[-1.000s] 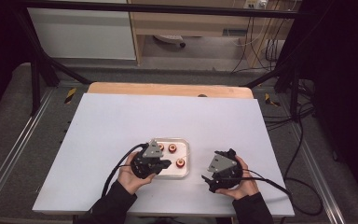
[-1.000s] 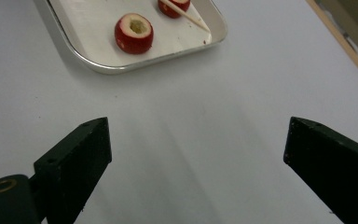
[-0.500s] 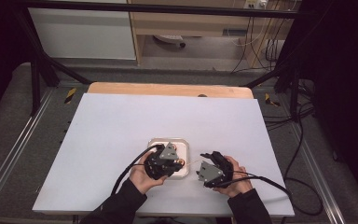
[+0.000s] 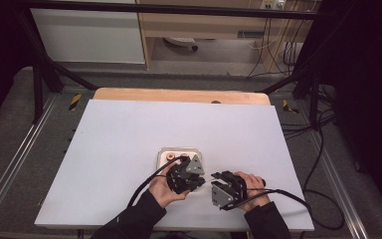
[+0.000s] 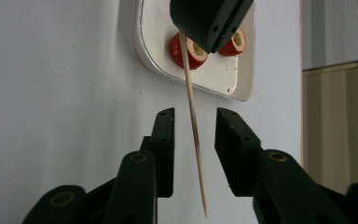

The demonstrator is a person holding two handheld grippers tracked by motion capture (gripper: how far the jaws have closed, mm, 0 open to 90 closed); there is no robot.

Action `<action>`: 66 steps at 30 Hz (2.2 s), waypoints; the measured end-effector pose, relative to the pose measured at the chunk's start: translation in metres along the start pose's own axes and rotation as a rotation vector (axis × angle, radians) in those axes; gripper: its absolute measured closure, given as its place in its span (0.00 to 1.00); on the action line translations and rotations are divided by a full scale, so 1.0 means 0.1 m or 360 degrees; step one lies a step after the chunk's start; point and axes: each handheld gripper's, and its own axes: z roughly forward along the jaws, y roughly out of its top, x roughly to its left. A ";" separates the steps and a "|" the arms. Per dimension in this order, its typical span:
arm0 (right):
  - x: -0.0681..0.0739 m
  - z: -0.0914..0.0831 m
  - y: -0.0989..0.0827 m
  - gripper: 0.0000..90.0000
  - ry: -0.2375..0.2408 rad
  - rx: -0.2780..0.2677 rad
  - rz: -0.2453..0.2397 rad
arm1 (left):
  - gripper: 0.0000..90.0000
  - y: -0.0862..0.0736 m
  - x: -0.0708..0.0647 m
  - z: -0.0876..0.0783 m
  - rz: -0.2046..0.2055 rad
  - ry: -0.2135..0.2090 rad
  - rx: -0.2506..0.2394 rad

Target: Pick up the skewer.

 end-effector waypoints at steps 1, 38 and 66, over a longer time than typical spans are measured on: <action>0.00 0.00 0.00 0.81 0.0000 0.0000 0.0000 | 0.98 0.00 -0.01 0.01 -0.0002 -0.0002 -0.0001; 0.04 0.04 0.14 0.99 -0.0008 0.0118 -0.0398 | 0.90 0.12 0.08 0.18 -0.0090 -0.0126 0.0499; -0.23 -0.09 -0.18 0.36 -0.0101 -0.0015 0.0787 | 0.98 -0.38 0.16 -0.19 -0.0160 0.0098 0.0324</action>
